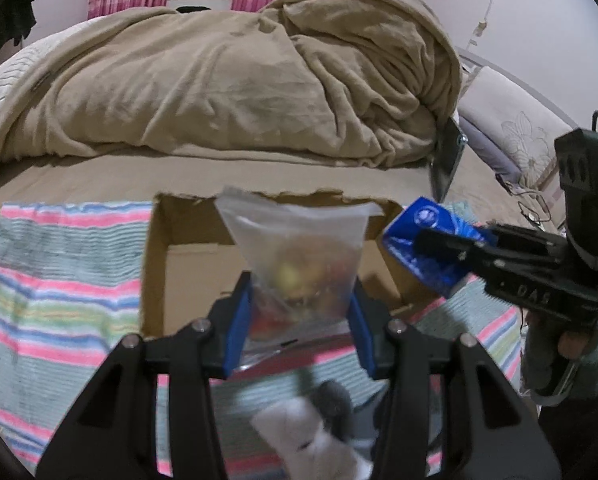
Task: Organize objects
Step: 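Carry both items into the cardboard box and open both tools, then grasp the white sock with the left tool while the right tool grasps the grey gloves, then lower the sock and gloves into the cardboard box and open both tools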
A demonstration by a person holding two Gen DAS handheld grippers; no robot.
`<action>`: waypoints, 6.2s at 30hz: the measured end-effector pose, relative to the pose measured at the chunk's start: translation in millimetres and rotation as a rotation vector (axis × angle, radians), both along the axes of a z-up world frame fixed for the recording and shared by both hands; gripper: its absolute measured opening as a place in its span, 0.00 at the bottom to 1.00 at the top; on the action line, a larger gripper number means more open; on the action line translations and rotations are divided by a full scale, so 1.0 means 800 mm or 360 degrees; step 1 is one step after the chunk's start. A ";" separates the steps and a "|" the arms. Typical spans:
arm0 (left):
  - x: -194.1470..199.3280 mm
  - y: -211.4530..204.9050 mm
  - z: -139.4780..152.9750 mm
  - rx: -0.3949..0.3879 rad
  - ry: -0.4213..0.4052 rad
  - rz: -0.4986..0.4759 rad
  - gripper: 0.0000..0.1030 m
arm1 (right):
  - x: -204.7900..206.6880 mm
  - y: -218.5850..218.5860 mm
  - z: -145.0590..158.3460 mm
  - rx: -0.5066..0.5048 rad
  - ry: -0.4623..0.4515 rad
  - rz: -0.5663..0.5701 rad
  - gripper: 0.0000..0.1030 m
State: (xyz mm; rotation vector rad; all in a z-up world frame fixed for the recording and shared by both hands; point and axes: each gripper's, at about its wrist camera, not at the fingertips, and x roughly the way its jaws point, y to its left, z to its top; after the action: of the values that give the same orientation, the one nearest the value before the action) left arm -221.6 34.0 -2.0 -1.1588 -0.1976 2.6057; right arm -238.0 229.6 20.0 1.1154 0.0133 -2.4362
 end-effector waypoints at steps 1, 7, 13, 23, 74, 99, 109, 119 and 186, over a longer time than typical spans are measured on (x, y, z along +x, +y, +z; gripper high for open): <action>-0.006 0.002 -0.003 0.0002 -0.0006 0.0001 0.44 | -0.003 -0.001 -0.003 -0.0003 -0.0005 0.0002 0.28; -0.039 0.008 -0.029 0.0013 -0.0067 0.0030 0.45 | -0.025 -0.006 -0.024 -0.0019 -0.0050 0.0006 0.28; -0.060 0.018 -0.053 -0.0017 -0.0153 0.0016 0.46 | -0.042 -0.010 -0.043 -0.0003 -0.0096 0.0013 0.28; -0.073 0.012 -0.069 -0.0029 -0.0207 0.0059 0.65 | -0.056 -0.013 -0.062 0.0002 -0.0145 -0.0023 0.37; 0.147 -0.029 -0.003 -0.0009 -0.0116 0.0144 0.73 | 0.146 0.020 0.000 0.0010 -0.0061 -0.0131 0.67; 0.138 -0.010 -0.078 0.0023 -0.0255 0.0115 0.73 | 0.146 0.030 -0.082 0.0034 -0.0274 -0.0127 0.67; 0.121 0.003 -0.089 0.0045 -0.0256 0.0060 0.72 | 0.128 0.019 -0.115 0.0001 -0.0365 -0.0113 0.71; 0.113 0.010 -0.101 0.0147 -0.0286 -0.0012 0.56 | 0.120 0.023 -0.131 -0.0099 -0.0447 -0.0076 0.60; 0.036 -0.058 0.016 -0.0005 0.0201 -0.0021 0.36 | 0.021 -0.014 0.007 -0.0223 -0.0049 -0.0056 0.38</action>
State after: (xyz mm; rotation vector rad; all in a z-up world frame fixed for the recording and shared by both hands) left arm -192.4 -12.1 11.1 -0.9887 -0.1585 2.6575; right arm -221.0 218.6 25.6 1.0990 -0.1852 -2.4088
